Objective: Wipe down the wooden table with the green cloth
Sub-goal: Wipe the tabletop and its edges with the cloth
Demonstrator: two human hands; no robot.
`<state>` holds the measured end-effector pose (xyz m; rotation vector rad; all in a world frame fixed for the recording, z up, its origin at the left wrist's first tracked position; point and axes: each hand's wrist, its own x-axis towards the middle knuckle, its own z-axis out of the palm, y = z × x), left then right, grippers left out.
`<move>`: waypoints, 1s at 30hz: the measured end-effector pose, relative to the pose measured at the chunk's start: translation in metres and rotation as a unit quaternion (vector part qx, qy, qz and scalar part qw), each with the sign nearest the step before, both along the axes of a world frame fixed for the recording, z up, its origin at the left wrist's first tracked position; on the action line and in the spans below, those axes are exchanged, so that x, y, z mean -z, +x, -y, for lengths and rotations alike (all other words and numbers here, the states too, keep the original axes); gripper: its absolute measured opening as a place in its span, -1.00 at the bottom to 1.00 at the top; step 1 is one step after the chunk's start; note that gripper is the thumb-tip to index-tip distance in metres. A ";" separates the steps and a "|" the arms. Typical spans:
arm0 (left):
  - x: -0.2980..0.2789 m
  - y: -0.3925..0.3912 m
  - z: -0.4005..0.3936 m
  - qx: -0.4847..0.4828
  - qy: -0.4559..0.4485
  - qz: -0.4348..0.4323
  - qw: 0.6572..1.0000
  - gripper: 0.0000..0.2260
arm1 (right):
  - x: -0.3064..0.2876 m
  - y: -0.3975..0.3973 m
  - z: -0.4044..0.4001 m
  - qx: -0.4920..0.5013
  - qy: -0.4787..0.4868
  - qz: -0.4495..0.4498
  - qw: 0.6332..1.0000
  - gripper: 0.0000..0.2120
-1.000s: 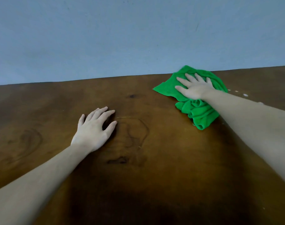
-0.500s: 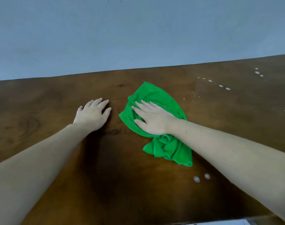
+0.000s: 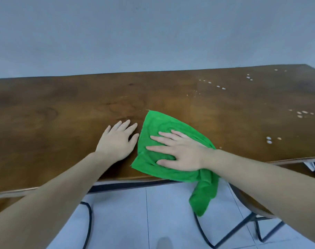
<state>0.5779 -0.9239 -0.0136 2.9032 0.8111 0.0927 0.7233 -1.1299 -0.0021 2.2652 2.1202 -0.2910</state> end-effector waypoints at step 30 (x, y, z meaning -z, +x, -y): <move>-0.002 -0.005 0.073 0.081 -0.017 0.038 0.996 -0.57 | 0.001 0.039 0.089 0.171 -0.022 0.014 0.985 -0.39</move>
